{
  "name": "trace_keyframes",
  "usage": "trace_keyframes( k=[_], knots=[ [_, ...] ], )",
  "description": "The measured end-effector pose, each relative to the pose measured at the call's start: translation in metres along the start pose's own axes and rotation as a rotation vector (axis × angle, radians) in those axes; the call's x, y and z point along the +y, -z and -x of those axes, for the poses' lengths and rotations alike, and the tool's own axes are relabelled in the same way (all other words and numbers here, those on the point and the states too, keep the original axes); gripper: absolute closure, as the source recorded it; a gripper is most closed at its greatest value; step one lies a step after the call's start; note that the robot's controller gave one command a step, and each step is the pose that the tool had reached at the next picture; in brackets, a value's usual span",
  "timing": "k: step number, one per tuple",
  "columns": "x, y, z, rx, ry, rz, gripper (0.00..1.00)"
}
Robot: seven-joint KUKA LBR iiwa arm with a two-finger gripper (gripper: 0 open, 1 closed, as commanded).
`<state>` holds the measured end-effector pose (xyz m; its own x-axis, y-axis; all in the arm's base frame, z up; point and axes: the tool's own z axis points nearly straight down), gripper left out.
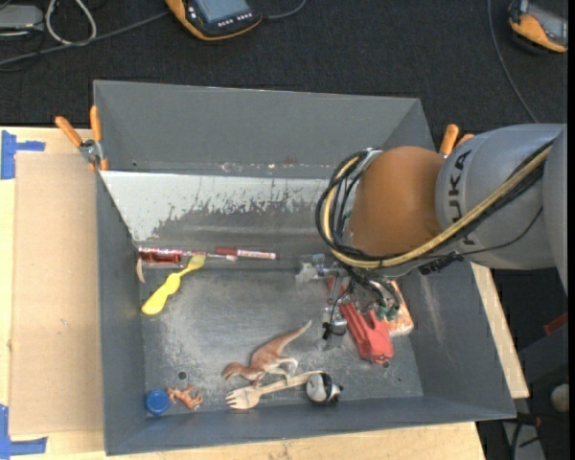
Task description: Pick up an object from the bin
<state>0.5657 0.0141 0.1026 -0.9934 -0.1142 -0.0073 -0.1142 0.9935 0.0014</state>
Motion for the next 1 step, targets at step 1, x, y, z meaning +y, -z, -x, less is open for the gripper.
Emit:
trace_keyframes(
  k=[1],
  knots=[
    [0.0331,-0.0183,-0.0366,-0.003,0.142,0.000,0.00]
  ],
)
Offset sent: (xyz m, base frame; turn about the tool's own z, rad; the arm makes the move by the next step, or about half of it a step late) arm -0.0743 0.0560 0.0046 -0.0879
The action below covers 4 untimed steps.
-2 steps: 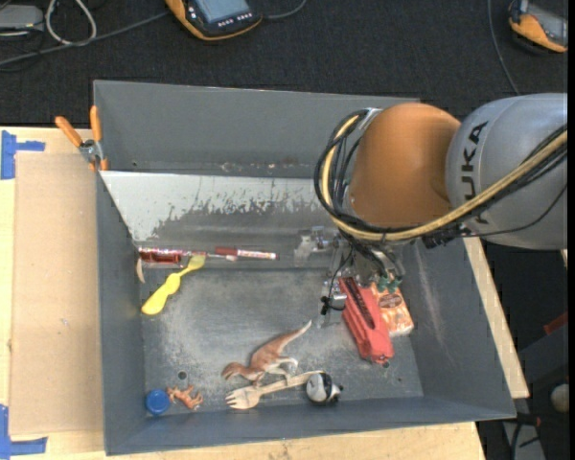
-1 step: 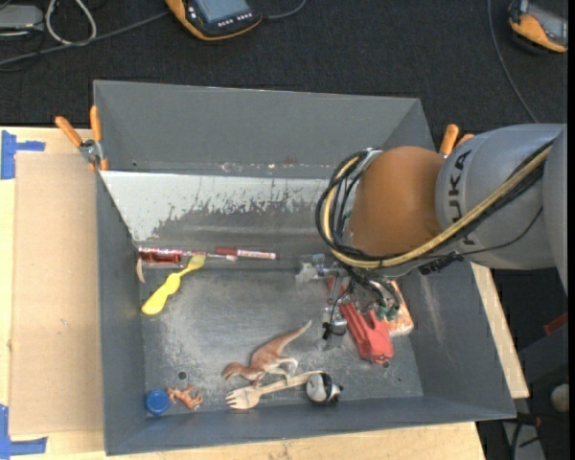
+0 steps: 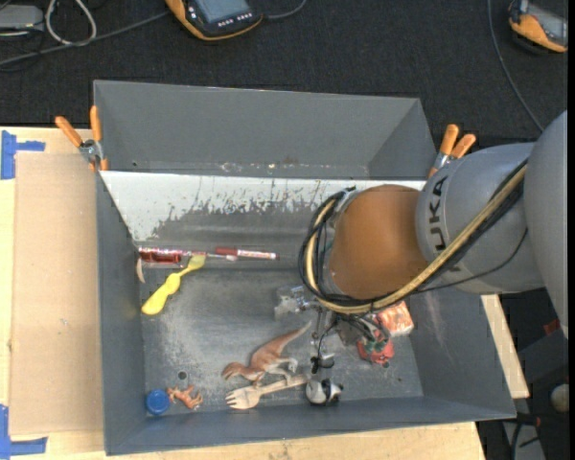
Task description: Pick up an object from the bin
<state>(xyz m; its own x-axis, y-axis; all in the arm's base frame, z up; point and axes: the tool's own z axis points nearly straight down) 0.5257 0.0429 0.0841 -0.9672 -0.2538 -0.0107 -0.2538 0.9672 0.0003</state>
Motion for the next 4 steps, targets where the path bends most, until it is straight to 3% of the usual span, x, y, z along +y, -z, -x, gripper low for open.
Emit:
trace_keyframes(
  k=[1,2,3,4],
  knots=[
    [0.036,0.023,-0.026,0.002,-0.055,-0.002,1.00],
    [0.036,0.023,-0.026,0.002,-0.055,-0.002,1.00],
    [0.044,0.025,-0.014,0.002,0.104,-0.001,0.00],
    [0.044,0.025,-0.014,0.003,0.102,-0.001,0.00]
  ],
)
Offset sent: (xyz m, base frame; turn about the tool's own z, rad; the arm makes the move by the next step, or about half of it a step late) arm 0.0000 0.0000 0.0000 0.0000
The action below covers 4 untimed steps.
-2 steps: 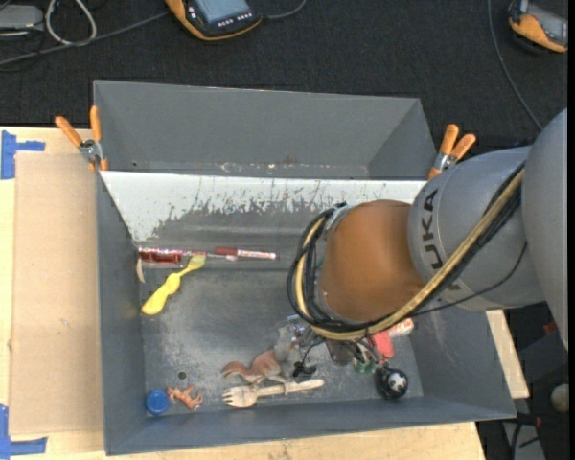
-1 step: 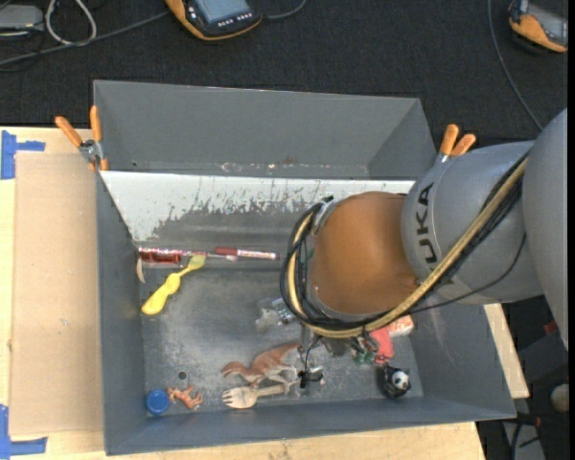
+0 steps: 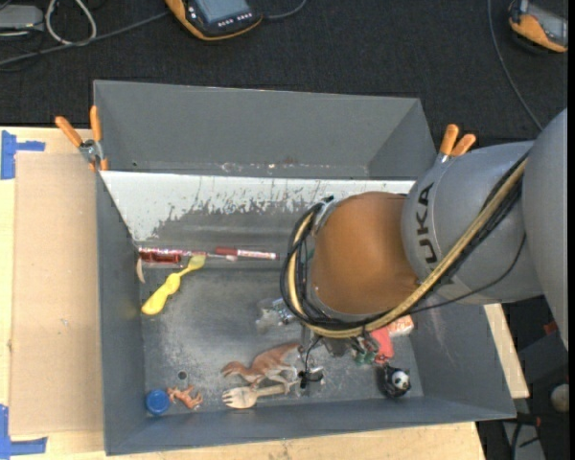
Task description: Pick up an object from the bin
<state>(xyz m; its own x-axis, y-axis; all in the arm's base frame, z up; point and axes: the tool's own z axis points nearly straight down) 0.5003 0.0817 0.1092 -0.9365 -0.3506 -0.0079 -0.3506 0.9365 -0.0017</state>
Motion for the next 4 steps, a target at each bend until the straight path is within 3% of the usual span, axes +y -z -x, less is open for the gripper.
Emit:
trace_keyframes(
  k=[1,2,4],
  knots=[
    [0.000,-0.020,-0.003,-0.002,0.092,0.000,0.00],
    [0.005,-0.039,-0.010,0.000,0.052,0.001,1.00],
    [0.005,-0.039,-0.010,0.000,0.050,0.001,1.00]
  ],
)
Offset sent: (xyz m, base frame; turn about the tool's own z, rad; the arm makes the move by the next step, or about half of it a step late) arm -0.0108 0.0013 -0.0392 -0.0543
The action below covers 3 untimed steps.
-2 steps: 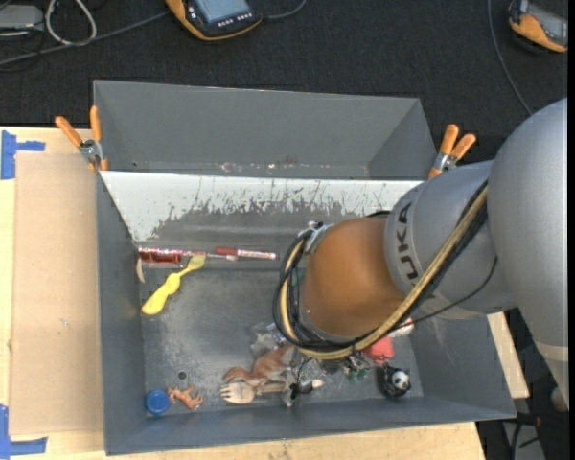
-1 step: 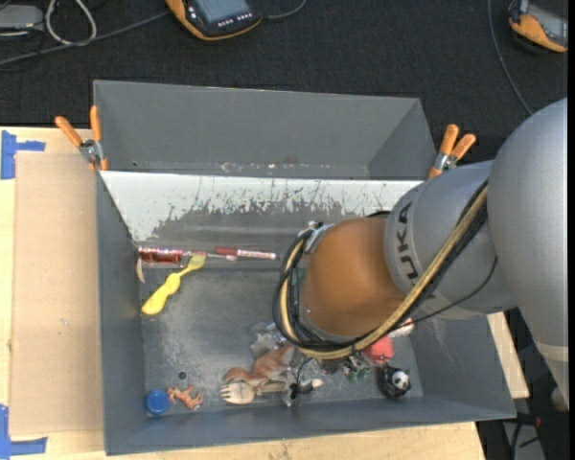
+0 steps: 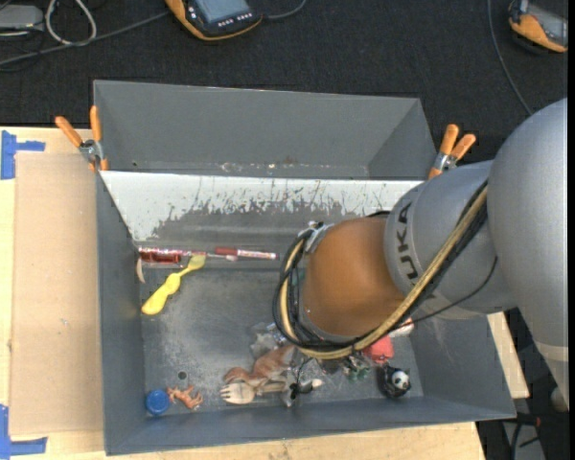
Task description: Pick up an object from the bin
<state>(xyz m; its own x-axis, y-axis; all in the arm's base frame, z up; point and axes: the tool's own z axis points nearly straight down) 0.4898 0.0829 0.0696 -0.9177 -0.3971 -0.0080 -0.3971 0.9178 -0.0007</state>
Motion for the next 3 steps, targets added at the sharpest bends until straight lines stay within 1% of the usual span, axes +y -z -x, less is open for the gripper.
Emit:
trace_keyframes(
  k=[1,2,3],
  knots=[
    [-0.008,0.124,-0.007,0.001,0.017,0.001,1.00],
    [-0.008,0.124,-0.007,0.000,0.016,0.001,1.00],
    [-0.024,0.068,0.004,-0.001,0.136,0.000,1.00]
  ],
)
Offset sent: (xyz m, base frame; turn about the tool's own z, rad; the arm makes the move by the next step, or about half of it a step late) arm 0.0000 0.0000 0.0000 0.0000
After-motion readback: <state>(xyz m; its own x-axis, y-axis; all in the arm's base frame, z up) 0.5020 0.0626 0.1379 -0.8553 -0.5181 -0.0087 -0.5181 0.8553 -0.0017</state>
